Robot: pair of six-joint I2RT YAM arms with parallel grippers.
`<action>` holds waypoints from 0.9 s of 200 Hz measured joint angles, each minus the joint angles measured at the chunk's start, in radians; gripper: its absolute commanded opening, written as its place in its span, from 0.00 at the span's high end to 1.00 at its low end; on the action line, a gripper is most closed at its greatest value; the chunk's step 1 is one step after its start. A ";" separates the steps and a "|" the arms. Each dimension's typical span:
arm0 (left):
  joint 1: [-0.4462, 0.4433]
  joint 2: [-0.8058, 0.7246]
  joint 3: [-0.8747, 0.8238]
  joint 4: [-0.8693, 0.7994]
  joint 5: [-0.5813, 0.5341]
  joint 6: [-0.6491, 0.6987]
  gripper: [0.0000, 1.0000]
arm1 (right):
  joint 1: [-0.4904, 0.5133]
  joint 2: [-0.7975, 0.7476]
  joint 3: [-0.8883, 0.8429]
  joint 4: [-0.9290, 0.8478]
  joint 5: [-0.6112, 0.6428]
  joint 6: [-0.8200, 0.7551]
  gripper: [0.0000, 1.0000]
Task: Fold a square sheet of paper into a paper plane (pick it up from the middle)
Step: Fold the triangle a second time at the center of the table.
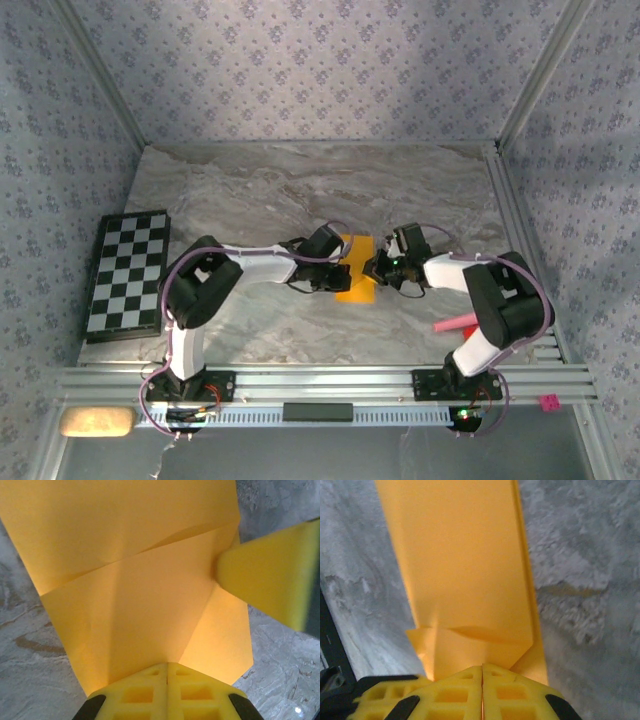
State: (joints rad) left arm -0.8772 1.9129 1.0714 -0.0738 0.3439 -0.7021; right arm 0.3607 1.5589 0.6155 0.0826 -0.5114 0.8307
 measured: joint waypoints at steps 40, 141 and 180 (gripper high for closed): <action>0.000 -0.001 -0.005 0.008 0.000 0.000 0.95 | 0.036 -0.072 0.024 -0.012 -0.002 -0.012 0.93; -0.002 -0.001 -0.005 0.007 -0.008 -0.003 0.96 | 0.043 0.094 0.005 0.076 -0.058 0.006 0.95; -0.007 0.000 -0.005 0.018 -0.019 -0.003 0.97 | -0.005 0.121 0.002 0.118 -0.123 0.007 0.94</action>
State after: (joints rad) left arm -0.8845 1.9133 1.0664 -0.0555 0.3252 -0.7052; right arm 0.3561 1.6794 0.6178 0.2005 -0.6342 0.8375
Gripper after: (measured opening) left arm 0.063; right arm 0.062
